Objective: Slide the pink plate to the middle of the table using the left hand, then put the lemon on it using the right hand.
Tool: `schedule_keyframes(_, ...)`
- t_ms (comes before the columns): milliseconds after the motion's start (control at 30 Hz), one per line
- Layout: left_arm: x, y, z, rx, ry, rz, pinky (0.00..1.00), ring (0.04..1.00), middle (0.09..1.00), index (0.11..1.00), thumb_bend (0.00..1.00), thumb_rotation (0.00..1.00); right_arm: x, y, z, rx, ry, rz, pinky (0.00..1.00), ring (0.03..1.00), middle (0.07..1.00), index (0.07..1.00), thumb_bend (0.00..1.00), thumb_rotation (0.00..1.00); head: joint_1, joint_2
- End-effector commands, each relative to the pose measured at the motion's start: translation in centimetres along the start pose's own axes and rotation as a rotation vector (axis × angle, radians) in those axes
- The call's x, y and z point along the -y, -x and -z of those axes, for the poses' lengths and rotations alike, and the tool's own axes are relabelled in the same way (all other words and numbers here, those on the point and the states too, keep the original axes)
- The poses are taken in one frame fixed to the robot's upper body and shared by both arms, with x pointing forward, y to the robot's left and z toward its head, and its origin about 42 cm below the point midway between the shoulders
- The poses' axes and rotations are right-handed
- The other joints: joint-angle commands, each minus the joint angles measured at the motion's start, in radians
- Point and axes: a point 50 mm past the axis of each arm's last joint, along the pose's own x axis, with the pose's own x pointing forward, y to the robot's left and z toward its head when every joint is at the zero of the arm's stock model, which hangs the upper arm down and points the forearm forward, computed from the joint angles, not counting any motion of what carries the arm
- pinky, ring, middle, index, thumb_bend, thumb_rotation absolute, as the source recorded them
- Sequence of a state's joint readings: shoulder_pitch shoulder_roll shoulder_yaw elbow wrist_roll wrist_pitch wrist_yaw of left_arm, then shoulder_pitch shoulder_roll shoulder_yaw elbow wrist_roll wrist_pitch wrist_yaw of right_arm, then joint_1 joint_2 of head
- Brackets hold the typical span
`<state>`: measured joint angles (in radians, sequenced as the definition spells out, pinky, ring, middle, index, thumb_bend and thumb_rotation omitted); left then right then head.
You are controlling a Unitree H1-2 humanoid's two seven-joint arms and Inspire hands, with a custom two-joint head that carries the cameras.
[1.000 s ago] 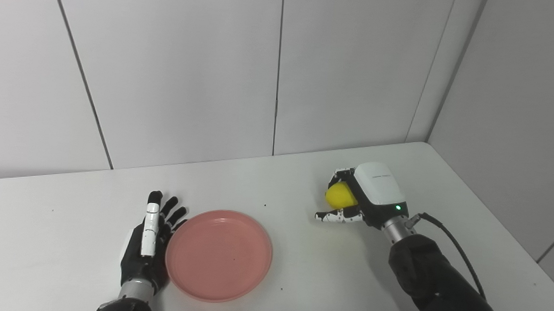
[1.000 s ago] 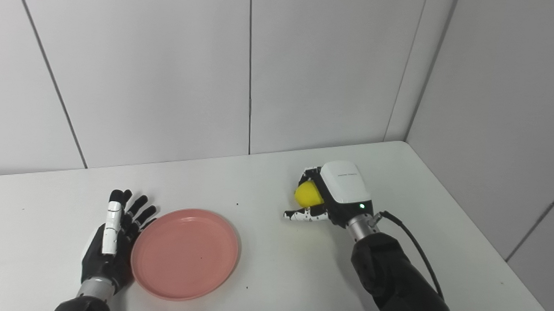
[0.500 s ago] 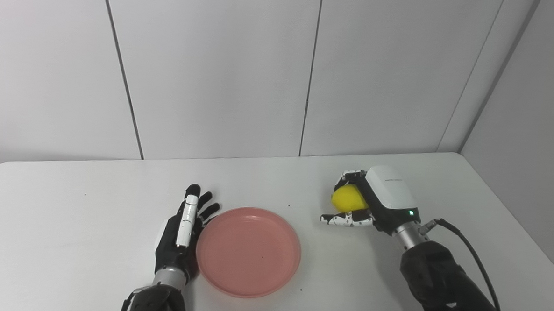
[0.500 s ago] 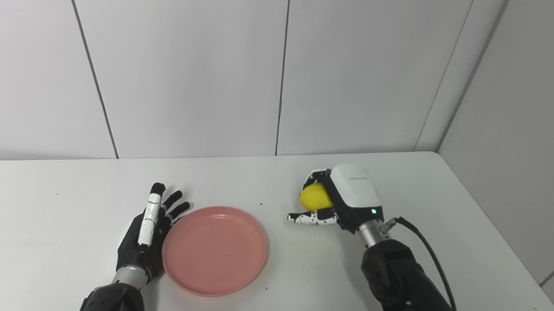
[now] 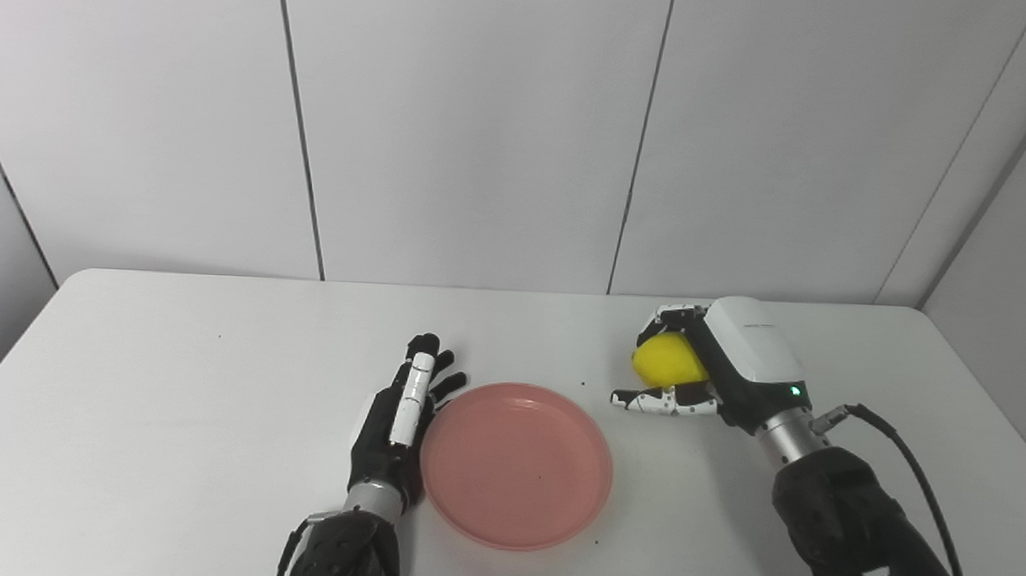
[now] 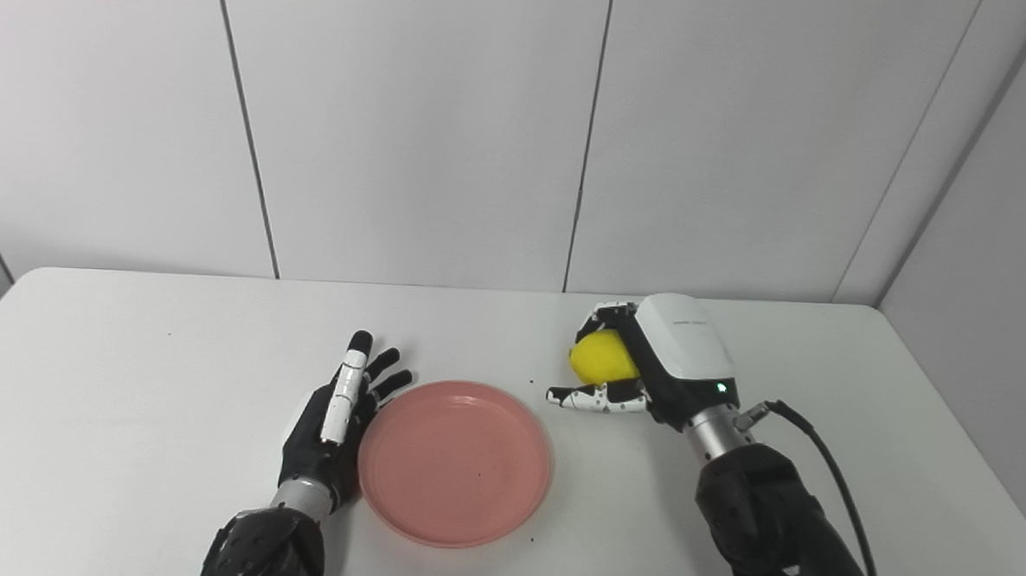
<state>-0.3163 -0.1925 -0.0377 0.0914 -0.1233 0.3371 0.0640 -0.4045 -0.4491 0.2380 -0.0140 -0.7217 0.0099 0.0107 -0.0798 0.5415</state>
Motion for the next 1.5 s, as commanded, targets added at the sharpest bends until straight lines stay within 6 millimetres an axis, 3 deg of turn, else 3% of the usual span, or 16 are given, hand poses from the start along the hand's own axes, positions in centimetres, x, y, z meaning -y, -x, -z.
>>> schedule_keyframes(0, 1.5, 0.0, 0.6, -0.008, 0.023, 0.006, 0.81, 0.852, 0.921, 1.0, 0.75, 0.86, 2.7, -2.1, -2.0, 0.123, 0.012, 0.081, 0.22, 0.272, 0.348, 0.416, 0.57, 0.4, 0.007, -0.002)
schedule_keyframes(300, 1.8, -0.1, 0.8, -0.013, 0.016, -0.009, 0.8, 0.84, 0.901, 0.985, 0.77, 0.85, 3.3, -3.9, -4.3, 0.199, 0.019, 0.083, 0.22, 0.273, 0.346, 0.394, 0.57, 0.43, 0.024, -0.004)
schedule_keyframes(467, 1.8, -0.2, 0.9, -0.004, 0.003, -0.005, 0.79, 0.84, 0.9, 0.981, 0.76, 0.86, 3.0, -4.9, -5.5, 0.252, 0.012, 0.081, 0.2, 0.25, 0.325, 0.383, 0.58, 0.35, 0.024, -0.005)
schedule_keyframes(700, 1.6, -0.4, 0.7, 0.001, 0.023, -0.01, 0.81, 0.842, 0.909, 0.997, 0.79, 0.85, 2.2, -5.9, -7.3, 0.296, -0.011, 0.041, 0.2, 0.26, 0.337, 0.404, 0.58, 0.37, 0.026, -0.005)
schedule_keyframes(967, 1.3, -0.5, 0.6, 0.003, 0.03, -0.006, 0.83, 0.854, 0.929, 1.0, 0.79, 0.86, 0.4, -5.6, -8.0, 0.304, -0.047, -0.018, 0.23, 0.284, 0.356, 0.432, 0.57, 0.42, 0.024, -0.001)
schedule_keyframes(1233, 1.0, -0.6, 0.6, 0.001, 0.029, -0.013, 0.83, 0.854, 0.928, 1.0, 0.77, 0.86, -1.3, -5.5, -8.0, 0.302, -0.143, -0.102, 0.21, 0.26, 0.326, 0.403, 0.56, 0.41, 0.015, -0.004)
schedule_keyframes(1467, 1.0, -0.8, 0.7, 0.029, 0.046, -0.011, 0.83, 0.865, 0.928, 0.982, 0.8, 0.95, -3.5, -4.7, -7.9, 0.305, -0.155, -0.216, 0.22, 0.268, 0.334, 0.4, 0.56, 0.42, 0.011, -0.003)
